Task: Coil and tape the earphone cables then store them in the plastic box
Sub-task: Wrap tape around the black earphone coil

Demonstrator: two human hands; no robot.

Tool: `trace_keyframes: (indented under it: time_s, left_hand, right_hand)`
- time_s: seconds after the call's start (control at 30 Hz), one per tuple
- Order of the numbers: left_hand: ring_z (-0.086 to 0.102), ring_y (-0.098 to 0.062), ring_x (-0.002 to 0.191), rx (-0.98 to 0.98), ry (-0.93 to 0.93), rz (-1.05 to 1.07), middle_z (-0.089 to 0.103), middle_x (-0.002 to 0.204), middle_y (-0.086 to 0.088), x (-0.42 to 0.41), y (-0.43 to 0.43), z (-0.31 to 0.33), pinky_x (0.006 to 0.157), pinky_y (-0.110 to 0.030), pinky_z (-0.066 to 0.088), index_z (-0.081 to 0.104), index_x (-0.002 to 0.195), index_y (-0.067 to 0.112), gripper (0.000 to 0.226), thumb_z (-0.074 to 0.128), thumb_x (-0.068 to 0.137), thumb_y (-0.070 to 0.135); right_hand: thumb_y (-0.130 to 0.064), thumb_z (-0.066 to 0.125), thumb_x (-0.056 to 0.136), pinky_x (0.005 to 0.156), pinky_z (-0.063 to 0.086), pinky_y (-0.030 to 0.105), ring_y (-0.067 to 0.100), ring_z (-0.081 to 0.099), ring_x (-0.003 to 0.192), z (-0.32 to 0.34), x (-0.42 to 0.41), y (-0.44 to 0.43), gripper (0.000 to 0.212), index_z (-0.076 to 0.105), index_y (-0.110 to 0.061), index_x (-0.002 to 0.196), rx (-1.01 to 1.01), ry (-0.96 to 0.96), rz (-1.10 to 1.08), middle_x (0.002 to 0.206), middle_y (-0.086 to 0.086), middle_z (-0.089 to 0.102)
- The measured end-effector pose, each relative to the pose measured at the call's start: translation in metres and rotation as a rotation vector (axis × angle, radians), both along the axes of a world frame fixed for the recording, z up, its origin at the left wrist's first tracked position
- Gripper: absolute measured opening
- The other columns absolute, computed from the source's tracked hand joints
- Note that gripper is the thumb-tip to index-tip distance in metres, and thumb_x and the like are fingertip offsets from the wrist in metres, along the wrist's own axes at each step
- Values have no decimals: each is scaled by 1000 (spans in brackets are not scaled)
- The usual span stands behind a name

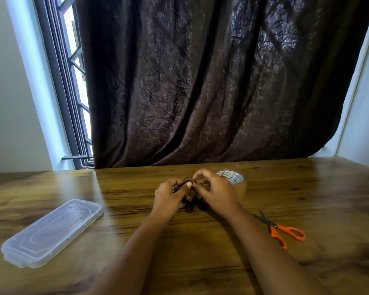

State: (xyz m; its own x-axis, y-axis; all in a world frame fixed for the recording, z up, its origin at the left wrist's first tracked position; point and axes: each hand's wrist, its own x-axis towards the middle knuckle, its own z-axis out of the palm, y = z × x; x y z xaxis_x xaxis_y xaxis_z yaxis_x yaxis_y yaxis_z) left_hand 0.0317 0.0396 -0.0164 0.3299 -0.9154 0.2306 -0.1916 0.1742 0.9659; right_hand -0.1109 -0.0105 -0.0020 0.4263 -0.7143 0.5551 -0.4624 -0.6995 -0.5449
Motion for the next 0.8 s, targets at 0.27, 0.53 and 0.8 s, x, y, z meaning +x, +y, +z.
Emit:
trace_keyframes:
  time_s: [0.27,0.53,0.8]
  left_hand:
    - [69,-11,75,0,-28,-24,68,86,-5,-1,1,2,57,-18,52,60,96,9,15,64,89,22]
    - [66,-15,72,-58,-195,105,68,85,-9,2,-4,-4,50,-14,47,55,93,16,18,69,85,24]
    - [70,-17,75,-104,-125,103,72,82,-6,5,-4,-5,64,-35,58,54,95,24,21,71,83,20]
  right_hand:
    - [-26,62,91,61,46,15,-4,61,77,-5,2,-7,6,62,-32,93,29,-52,23,86,-14,66]
    - [-30,60,92,62,51,28,1,60,71,-5,5,-4,8,63,-29,85,35,-121,44,79,-12,66]
    - [-28,65,88,67,42,18,0,55,82,-7,5,-11,9,67,-21,83,32,-183,63,93,-11,60]
